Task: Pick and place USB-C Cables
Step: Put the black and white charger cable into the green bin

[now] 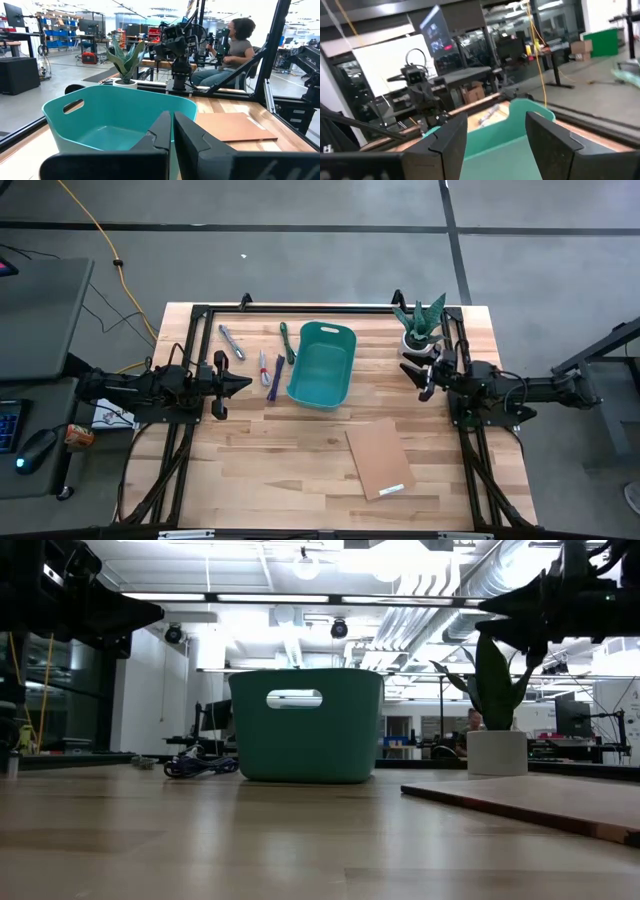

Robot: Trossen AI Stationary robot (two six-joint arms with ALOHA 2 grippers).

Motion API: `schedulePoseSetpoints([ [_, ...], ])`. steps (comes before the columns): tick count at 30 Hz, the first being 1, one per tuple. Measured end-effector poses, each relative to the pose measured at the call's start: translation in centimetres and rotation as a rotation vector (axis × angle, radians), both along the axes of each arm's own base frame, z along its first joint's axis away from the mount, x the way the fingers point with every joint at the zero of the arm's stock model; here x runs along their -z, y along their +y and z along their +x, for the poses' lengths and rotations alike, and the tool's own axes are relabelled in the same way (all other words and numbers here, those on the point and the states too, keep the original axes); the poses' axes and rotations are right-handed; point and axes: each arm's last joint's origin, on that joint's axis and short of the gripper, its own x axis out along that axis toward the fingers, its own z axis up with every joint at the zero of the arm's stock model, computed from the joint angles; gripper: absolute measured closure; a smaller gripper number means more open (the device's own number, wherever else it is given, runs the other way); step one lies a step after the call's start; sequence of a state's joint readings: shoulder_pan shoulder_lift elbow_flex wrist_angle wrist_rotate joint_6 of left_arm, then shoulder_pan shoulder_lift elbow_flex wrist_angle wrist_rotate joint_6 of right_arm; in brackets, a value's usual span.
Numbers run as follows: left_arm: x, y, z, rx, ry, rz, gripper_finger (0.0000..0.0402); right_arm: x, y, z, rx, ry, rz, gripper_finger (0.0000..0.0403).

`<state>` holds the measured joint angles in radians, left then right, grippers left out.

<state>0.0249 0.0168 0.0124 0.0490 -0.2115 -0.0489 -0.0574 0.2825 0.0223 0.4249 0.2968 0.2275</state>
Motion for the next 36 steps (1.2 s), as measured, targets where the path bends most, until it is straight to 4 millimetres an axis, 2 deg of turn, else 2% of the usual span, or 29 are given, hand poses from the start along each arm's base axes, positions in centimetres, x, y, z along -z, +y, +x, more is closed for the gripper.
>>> schedulePoseSetpoints([
  [6, 0.0, 0.0, 0.0, 0.000, 0.000, 0.000, 0.0401, -0.1, 0.2, 0.0, -0.050, 0.018, -0.075, 0.0210],
  [12, -0.2, 0.0, 0.0, 0.000, -0.021, 0.000, 0.0401, -0.3, 0.2, 0.0, -0.046, -0.013, -0.080, 0.0210],
  [20, -2.8, 0.2, -0.1, -0.080, -0.268, -0.039, 0.0390, -0.9, -0.1, -0.2, 0.075, -0.026, -0.164, 0.0210],
  [24, -4.6, 0.9, 0.8, -0.312, -0.161, -0.043, 0.0344, -1.2, -0.2, -0.4, 0.136, -0.044, -0.200, 0.0210],
  [31, -7.6, 3.8, 5.0, -0.792, 0.219, -0.033, 0.0238, -1.2, -0.3, -0.4, 0.140, -0.067, -0.140, 0.0210],
  [36, -9.2, 6.1, 7.3, -0.969, 0.381, -0.218, 0.0190, -1.2, -0.3, -0.4, 0.131, -0.094, -0.075, 0.0210],
])
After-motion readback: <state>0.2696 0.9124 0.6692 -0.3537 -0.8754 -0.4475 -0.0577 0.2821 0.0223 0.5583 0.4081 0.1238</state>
